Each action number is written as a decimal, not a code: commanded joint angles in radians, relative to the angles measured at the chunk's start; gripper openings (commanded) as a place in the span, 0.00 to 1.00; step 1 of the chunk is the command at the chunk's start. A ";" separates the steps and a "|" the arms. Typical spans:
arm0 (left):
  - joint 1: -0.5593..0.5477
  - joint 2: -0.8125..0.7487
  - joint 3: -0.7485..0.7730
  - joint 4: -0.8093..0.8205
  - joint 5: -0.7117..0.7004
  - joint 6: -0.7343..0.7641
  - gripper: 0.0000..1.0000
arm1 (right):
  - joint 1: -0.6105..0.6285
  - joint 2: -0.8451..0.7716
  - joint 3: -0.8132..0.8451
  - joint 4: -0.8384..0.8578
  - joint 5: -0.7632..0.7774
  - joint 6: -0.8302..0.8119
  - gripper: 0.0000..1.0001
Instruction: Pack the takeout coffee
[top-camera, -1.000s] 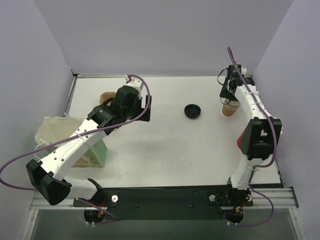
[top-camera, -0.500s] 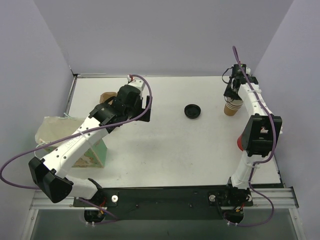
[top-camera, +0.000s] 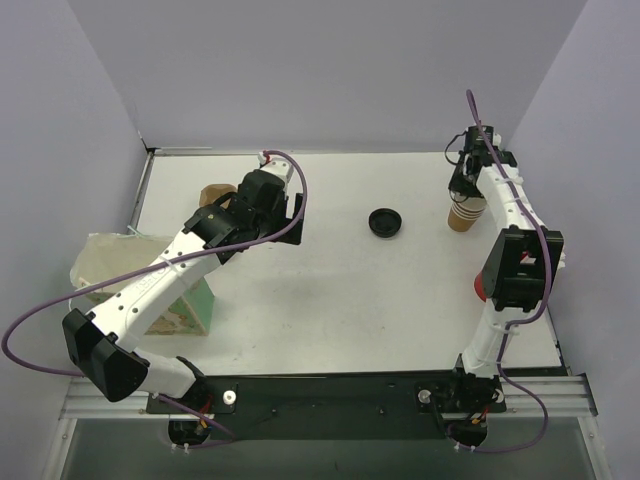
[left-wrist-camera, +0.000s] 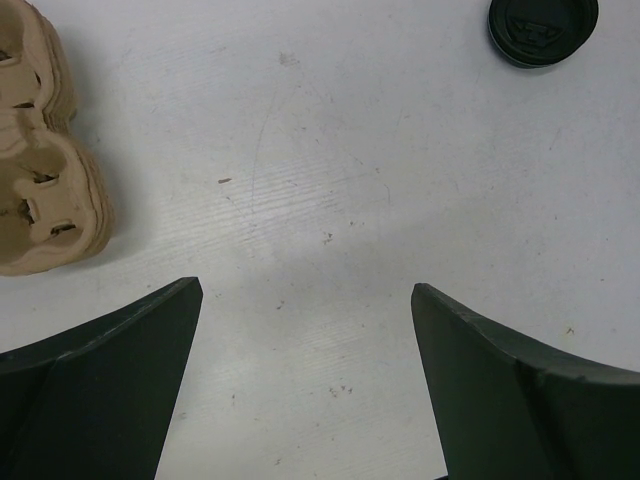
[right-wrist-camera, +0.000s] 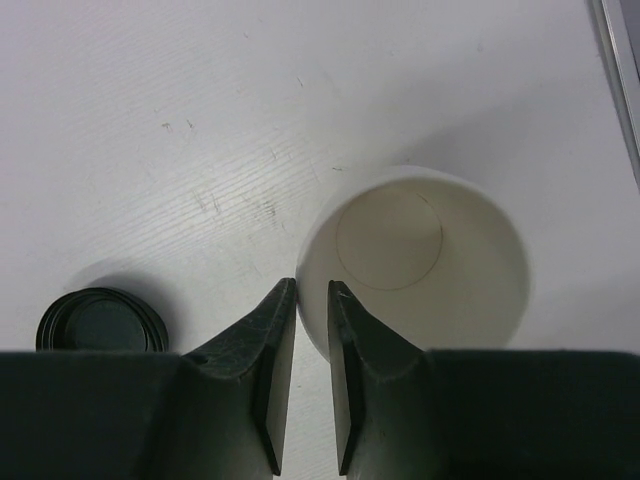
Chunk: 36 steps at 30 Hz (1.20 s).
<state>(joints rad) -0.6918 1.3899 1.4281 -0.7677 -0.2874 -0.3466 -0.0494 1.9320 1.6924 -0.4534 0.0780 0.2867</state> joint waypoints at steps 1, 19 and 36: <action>0.005 -0.009 0.049 0.005 -0.022 0.017 0.97 | -0.009 0.019 0.047 -0.030 0.002 0.003 0.14; 0.008 -0.019 0.029 0.005 -0.029 0.020 0.98 | -0.006 0.067 0.078 -0.064 0.003 -0.004 0.16; 0.008 -0.014 0.025 0.005 -0.029 0.023 0.98 | 0.002 0.051 0.108 -0.094 0.048 -0.011 0.16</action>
<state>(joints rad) -0.6907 1.3899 1.4281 -0.7681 -0.3038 -0.3321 -0.0517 2.0052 1.7683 -0.5068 0.0914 0.2840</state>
